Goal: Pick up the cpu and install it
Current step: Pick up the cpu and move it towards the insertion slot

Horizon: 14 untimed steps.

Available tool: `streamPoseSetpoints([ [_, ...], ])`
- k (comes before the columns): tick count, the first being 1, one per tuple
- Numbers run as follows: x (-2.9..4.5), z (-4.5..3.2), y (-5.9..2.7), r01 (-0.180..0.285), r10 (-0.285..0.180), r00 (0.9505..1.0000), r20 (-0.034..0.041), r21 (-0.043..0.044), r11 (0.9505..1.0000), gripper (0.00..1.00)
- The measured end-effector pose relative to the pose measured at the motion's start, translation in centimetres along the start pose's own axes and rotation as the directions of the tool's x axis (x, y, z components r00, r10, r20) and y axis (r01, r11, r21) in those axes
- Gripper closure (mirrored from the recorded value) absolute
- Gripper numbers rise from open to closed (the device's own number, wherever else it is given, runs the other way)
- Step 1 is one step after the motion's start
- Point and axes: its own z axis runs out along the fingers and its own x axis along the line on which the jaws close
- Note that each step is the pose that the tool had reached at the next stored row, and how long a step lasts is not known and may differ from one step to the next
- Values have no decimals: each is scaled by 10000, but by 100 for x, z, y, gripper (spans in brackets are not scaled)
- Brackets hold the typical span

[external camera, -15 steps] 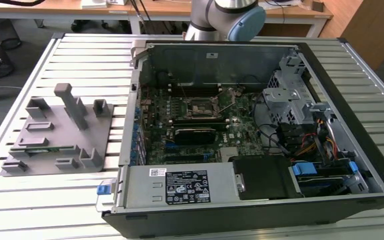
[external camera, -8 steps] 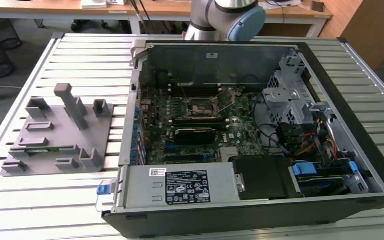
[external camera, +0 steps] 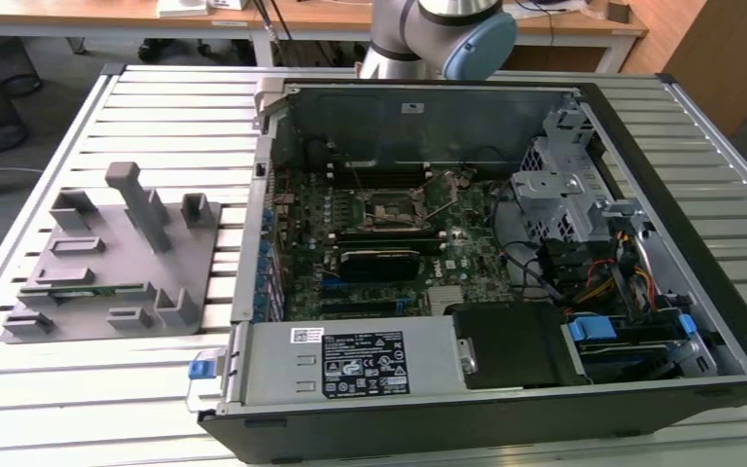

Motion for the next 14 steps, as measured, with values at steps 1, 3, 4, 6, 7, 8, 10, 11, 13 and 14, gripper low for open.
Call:
streamPoseSetpoints([
  [1, -7, -3, 0, 1, -1, 10000, -1, 1, 10000, 46],
  [3, -29, -4, -1, 1, -1, 10000, -1, 2, 10000, 46],
  [4, -42, -4, -1, 1, -1, 10000, -2, 3, 10000, 46],
  [6, -67, -5, -1, 1, -1, 10000, -3, 6, 10000, 46],
  [7, -79, -5, -1, 1, -1, 10000, -3, 6, 10000, 46],
  [8, -91, -5, -1, 0, 0, 10000, -4, 6, 10000, 46],
  [10, -116, -6, -2, 0, 0, 10000, -8, 23, 10000, 46],
  [11, -128, -6, -2, 0, 0, 10000, -10, 34, 10000, 46],
  [13, -154, -6, -2, -1, 1, 10000, -11, 43, 10000, 46],
  [14, -167, -6, -2, -1, 1, 10000, -11, 45, 10000, 46],
])
